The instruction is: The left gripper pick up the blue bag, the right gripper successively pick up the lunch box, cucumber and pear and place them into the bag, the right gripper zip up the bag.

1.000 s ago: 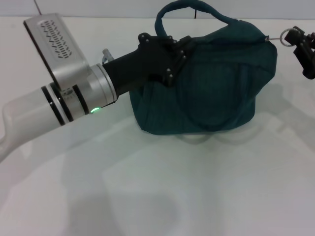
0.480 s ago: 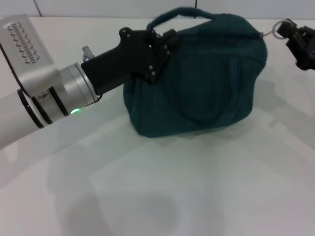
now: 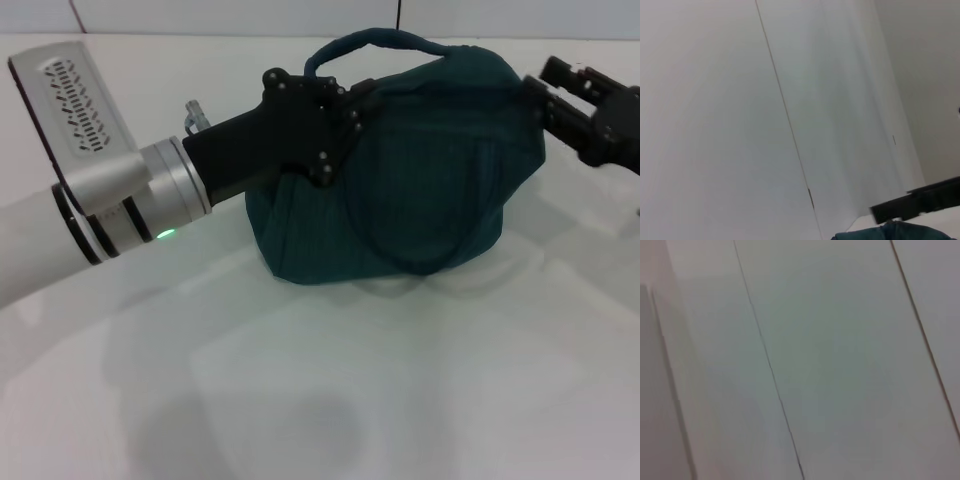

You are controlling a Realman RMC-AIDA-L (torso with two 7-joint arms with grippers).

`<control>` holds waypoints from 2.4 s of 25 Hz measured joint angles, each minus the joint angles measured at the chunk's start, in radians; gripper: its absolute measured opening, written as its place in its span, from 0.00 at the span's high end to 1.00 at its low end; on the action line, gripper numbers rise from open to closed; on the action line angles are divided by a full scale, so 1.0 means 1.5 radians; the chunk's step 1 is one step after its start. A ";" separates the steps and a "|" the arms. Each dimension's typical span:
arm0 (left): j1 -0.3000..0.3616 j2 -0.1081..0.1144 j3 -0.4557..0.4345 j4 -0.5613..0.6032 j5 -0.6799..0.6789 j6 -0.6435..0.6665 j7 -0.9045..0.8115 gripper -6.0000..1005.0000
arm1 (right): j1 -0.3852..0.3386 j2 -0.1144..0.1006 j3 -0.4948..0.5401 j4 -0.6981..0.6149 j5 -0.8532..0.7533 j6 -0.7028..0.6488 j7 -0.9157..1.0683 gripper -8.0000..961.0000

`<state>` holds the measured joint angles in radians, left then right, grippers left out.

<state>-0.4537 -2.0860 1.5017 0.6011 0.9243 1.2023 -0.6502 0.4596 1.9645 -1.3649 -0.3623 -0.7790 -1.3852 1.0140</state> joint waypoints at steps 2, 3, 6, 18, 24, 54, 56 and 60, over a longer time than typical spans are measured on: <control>-0.003 0.000 0.000 -0.001 -0.001 -0.002 0.006 0.94 | -0.011 -0.012 0.003 0.000 -0.009 -0.020 0.003 0.57; -0.003 0.000 0.000 -0.002 -0.004 -0.004 0.013 0.94 | -0.018 -0.016 0.007 0.000 -0.011 -0.030 -0.001 0.54; -0.008 -0.001 0.000 -0.004 -0.012 -0.015 0.026 0.94 | -0.045 -0.025 0.024 -0.011 -0.012 -0.048 -0.019 0.44; -0.054 -0.002 0.000 -0.028 -0.014 -0.021 0.034 0.93 | -0.038 -0.026 0.048 -0.025 -0.053 0.117 -0.055 0.42; -0.056 -0.004 0.001 -0.031 -0.014 -0.025 0.034 0.93 | 0.009 -0.002 0.050 -0.026 -0.132 0.169 -0.056 0.44; -0.048 -0.005 0.001 -0.035 -0.017 -0.025 0.035 0.91 | -0.036 0.033 0.109 -0.084 -0.177 0.136 -0.087 0.93; -0.048 -0.005 0.001 -0.035 -0.017 -0.025 0.035 0.91 | -0.037 0.033 0.133 -0.073 -0.176 0.125 -0.087 0.96; -0.052 -0.005 0.001 -0.035 -0.017 -0.025 0.031 0.90 | -0.038 0.033 0.162 -0.052 -0.176 0.125 -0.087 0.97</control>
<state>-0.5312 -2.0939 1.5033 0.5489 0.8988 1.1641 -0.6036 0.4025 2.0137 -1.1214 -0.4402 -1.0433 -1.1976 0.8836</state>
